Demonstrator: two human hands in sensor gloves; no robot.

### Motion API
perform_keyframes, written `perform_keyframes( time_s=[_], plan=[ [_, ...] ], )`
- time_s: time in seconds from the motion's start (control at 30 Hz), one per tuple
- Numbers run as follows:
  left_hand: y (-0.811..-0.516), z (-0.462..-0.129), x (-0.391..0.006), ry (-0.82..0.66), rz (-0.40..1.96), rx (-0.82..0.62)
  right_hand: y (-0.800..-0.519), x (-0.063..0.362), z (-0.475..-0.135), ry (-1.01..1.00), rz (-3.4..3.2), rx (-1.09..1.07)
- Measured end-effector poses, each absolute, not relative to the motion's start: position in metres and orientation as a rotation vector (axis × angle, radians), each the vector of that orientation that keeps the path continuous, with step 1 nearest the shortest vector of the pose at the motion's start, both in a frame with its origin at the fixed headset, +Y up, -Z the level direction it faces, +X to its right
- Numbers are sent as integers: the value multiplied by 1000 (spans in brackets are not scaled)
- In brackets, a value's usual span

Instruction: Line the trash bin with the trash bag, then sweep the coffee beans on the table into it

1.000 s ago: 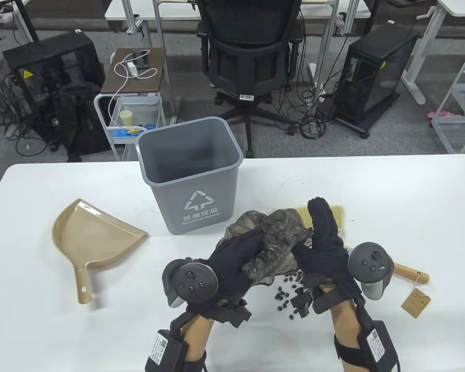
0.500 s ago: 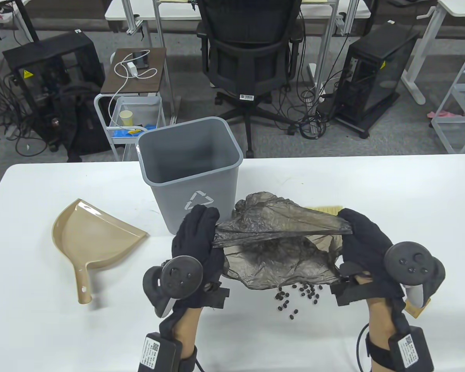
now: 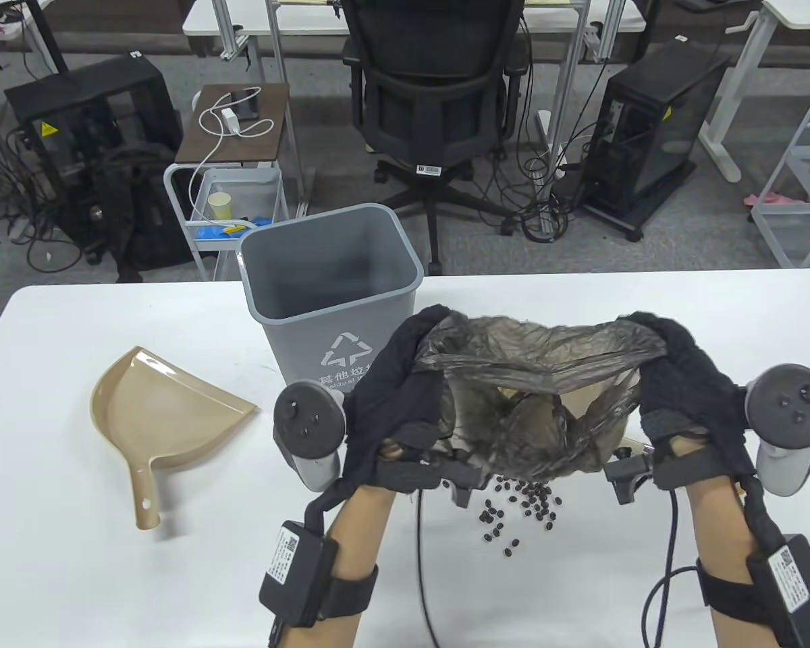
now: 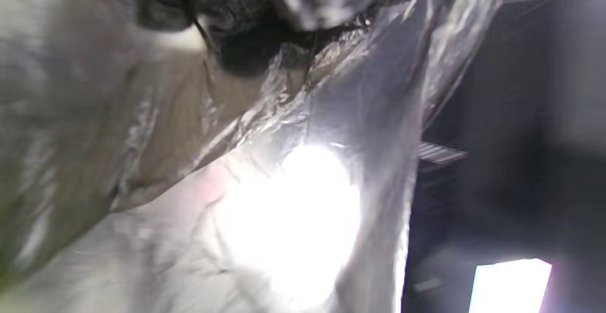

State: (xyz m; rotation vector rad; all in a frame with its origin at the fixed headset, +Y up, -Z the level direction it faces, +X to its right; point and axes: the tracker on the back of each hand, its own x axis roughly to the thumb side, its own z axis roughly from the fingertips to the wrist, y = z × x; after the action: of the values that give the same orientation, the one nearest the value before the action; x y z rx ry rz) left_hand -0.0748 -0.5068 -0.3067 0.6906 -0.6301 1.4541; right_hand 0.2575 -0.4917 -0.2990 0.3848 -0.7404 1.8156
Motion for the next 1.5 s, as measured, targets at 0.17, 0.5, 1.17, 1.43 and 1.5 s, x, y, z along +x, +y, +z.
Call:
perform_keyframes(
  time_s=[0.17,0.5,1.17,1.43,1.5],
  plan=[
    [-509,-292,-50,-849,911,892,-485,244,-280,-1256,1912,595],
    [-598,-367,-93,-400,1114,-123,-551,303,-351,-43,2552,-228],
    [-549,-356,-151,-257,1229,187,-443,256,-347,-620,1874,149],
    [-533,-365,-185,-384,1598,161,-407,197,-370,-609,1784,267],
    [-533,-374,-190,-535,1874,70,-401,182,-380,-548,1743,310]
  ],
)
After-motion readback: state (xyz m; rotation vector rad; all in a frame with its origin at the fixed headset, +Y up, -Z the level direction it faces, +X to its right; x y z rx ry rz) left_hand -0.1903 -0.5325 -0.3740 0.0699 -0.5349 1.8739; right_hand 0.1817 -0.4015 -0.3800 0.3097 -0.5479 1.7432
